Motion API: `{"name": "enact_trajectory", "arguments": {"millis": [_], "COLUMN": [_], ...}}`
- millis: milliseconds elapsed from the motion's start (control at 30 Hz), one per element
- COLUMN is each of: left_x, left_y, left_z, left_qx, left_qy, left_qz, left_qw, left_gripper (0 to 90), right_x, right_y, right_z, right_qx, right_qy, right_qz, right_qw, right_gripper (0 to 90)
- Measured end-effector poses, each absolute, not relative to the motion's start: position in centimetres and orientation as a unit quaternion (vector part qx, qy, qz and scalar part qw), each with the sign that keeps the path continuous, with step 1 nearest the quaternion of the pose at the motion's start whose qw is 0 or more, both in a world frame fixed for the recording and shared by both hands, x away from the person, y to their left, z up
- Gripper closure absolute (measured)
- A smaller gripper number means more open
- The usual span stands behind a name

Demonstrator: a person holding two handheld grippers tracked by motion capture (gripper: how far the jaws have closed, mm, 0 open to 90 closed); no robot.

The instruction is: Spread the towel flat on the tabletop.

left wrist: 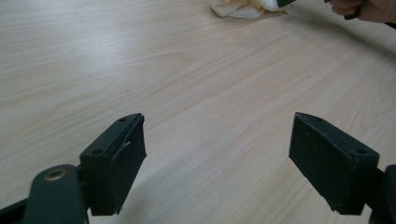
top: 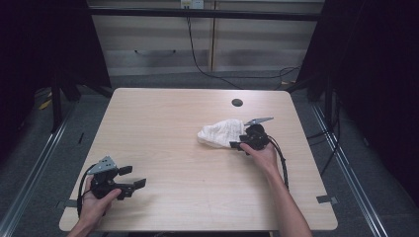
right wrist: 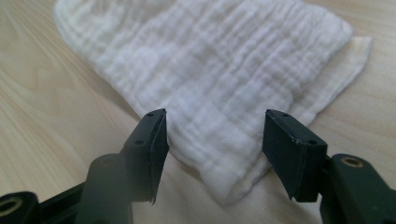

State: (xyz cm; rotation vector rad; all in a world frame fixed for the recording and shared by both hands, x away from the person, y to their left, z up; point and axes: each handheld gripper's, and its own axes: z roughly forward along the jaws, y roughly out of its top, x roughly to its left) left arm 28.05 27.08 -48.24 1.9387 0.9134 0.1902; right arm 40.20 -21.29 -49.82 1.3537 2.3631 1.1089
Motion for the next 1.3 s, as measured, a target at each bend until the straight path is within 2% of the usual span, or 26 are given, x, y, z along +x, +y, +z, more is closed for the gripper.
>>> {"name": "enact_trajectory", "arguments": {"millis": [67, 100, 233, 267, 367, 533, 900, 1100, 1167, 1300], "left_x": [28.1, 28.1, 28.1, 28.1, 28.1, 28.2, 28.4, 28.3, 28.3, 28.3], "left_y": [27.1, 27.1, 27.1, 27.1, 27.1, 27.1, 27.4, 27.1, 27.1, 26.9], "left_z": [-48.3, -48.3, -48.3, -48.3, -48.3, -48.3, -48.3, -48.3, -48.3, -48.3], "left_qx": [0.793, 0.793, 0.793, 0.793, 0.793, 0.792, 0.779, 0.784, 0.787, 0.793], "left_qy": [0.374, 0.374, 0.373, 0.374, 0.376, 0.381, 0.403, 0.4, 0.396, 0.391], "left_qz": [0.077, 0.077, 0.076, 0.077, 0.08, 0.082, 0.091, 0.093, 0.093, 0.097], "left_qw": [0.475, 0.475, 0.475, 0.475, 0.473, 0.469, 0.471, 0.465, 0.463, 0.457], "left_gripper": [18.3, 18.4, 18.3, 18.3, 18.3, 18.3, 19.6, 22.0, 26.7, 26.9], "right_x": [40.2, 40.2, 39.9, 39.9, 39.7, 38.9, 36.8, 36.1, 35.8, 35.1], "right_y": [-21.1, -21.1, -20.5, -20.5, -20.1, -20.0, -19.3, -18.9, -18.9, -18.5], "right_z": [-50.2, -50.2, -50.3, -50.3, -50.3, -50.5, -50.7, -50.7, -50.7, -50.6], "right_qx": [0.457, 0.457, 0.444, 0.444, 0.442, 0.438, 0.418, 0.409, 0.41, 0.4], "right_qy": [0.805, 0.805, 0.813, 0.813, 0.814, 0.811, 0.815, 0.82, 0.818, 0.825], "right_qz": [0.364, 0.364, 0.358, 0.358, 0.362, 0.377, 0.393, 0.393, 0.397, 0.394], "right_qw": [0.106, 0.106, 0.117, 0.117, 0.104, 0.089, 0.078, 0.075, 0.07, 0.068], "right_gripper": [47.4, 47.4, 66.0, 66.0, 79.3, 82.8, 82.7, 82.5, 82.4, 82.3]}}
